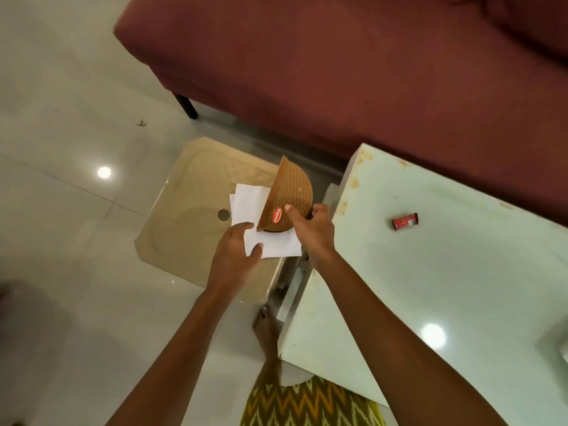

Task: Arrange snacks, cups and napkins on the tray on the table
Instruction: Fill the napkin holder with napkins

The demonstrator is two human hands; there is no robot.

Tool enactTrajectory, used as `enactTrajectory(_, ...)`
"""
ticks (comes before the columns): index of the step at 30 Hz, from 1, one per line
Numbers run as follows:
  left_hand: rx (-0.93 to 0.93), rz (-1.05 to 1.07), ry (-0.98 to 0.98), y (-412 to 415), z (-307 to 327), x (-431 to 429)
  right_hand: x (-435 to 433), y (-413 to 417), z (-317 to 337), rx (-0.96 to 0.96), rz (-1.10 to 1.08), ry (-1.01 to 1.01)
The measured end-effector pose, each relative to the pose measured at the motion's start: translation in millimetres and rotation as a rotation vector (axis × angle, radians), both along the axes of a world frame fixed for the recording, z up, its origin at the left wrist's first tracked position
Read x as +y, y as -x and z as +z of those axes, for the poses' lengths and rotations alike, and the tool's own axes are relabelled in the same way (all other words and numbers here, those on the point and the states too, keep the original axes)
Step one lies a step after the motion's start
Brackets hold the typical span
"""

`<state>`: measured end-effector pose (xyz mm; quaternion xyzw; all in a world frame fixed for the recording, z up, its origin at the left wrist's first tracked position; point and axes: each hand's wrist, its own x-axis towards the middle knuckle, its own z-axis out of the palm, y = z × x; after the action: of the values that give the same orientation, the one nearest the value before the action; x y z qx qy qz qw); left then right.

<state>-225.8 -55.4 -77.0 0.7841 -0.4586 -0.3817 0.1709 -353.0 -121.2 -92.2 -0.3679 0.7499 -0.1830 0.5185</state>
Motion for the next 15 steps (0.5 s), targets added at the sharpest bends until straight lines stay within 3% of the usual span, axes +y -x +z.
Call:
enactTrajectory(8,-0.129,-0.182,0.052,-12.5,-39.9,3.4,-7.0,-16.4,-25.9,0.033,-0.113,-0.014)
enactTrajectory(15,-0.150,-0.210,0.033,-18.4,-45.5,5.5,-4.8,-22.4,-24.6,-0.027,-0.250,0.044)
